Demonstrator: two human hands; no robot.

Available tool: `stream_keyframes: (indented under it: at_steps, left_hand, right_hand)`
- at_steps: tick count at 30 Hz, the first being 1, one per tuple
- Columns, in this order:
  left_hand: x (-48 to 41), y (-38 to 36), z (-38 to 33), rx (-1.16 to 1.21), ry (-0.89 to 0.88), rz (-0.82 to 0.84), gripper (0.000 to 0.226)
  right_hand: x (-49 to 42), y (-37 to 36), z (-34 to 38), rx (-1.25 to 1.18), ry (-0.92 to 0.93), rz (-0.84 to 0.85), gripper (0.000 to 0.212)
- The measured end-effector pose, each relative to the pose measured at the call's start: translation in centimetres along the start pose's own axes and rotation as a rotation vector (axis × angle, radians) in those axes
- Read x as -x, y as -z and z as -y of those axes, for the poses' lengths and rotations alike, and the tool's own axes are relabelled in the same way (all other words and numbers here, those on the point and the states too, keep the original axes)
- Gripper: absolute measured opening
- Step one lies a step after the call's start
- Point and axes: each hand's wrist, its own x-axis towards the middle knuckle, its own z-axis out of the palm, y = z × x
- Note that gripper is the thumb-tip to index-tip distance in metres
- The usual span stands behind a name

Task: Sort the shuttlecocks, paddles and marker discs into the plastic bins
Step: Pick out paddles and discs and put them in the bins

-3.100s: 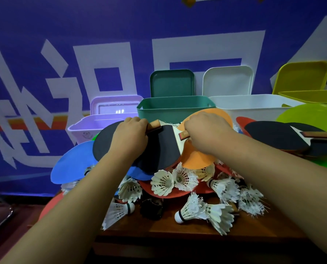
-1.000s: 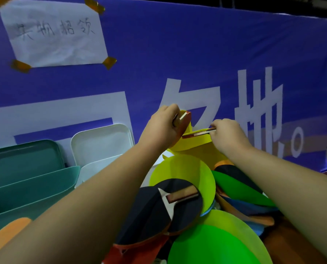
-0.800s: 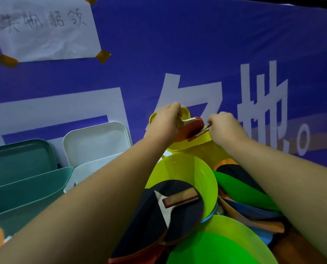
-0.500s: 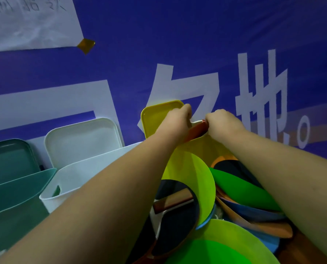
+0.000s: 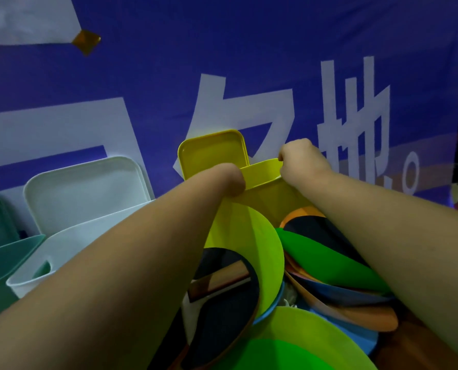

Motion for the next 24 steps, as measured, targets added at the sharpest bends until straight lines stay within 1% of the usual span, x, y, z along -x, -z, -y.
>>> stream_keyframes:
  at_steps: [3, 5, 10, 12, 15, 19, 20, 21, 23, 24]
  left_hand:
    - [0.4, -0.1, 0.7, 0.029, -0.025, -0.002, 0.029]
    - [0.4, -0.2, 1.0, 0.044, -0.042, -0.024, 0.024]
    - [0.9, -0.1, 1.7, 0.175, -0.027, -0.097, 0.017]
    - [1.0, -0.2, 2.1, 0.217, -0.021, -0.110, 0.022]
    - [1.2, -0.3, 2.7, 0.238, -0.021, -0.116, 0.025]
    - [1.8, 0.0, 3.5, 0.193, -0.033, -0.128, 0.027]
    - [2.0, 0.0, 3.7, 0.192, -0.035, -0.131, 0.026]
    - [2.3, 0.2, 4.0, 0.191, -0.040, -0.138, 0.024]
    - [3.0, 0.6, 4.7, 0.181, -0.060, -0.144, 0.020]
    - [3.3, 0.8, 5.1, 0.182, -0.074, -0.139, 0.020]
  right_hand:
    - [0.2, 0.8, 0.2, 0.002, 0.036, -0.048, 0.019]
    - [0.4, 1.6, 0.3, -0.057, 0.059, -0.121, 0.018]
    - [0.6, 3.5, 0.6, -0.214, 0.085, -0.308, 0.015]
    - [0.5, 3.8, 0.8, -0.266, 0.095, -0.343, 0.012]
    - [0.3, 3.5, 1.7, -0.242, 0.106, -0.243, 0.017]
    - [-0.1, 1.9, 3.5, -0.087, 0.095, -0.106, 0.021]
    - [-0.3, 1.6, 4.1, -0.053, 0.085, -0.048, 0.027]
    - [-0.4, 1.4, 4.6, -0.036, 0.075, 0.025, 0.038]
    - [-0.6, 1.7, 5.6, -0.092, 0.084, 0.152, 0.057]
    - [-0.5, 2.0, 5.9, -0.143, 0.111, 0.173, 0.057]
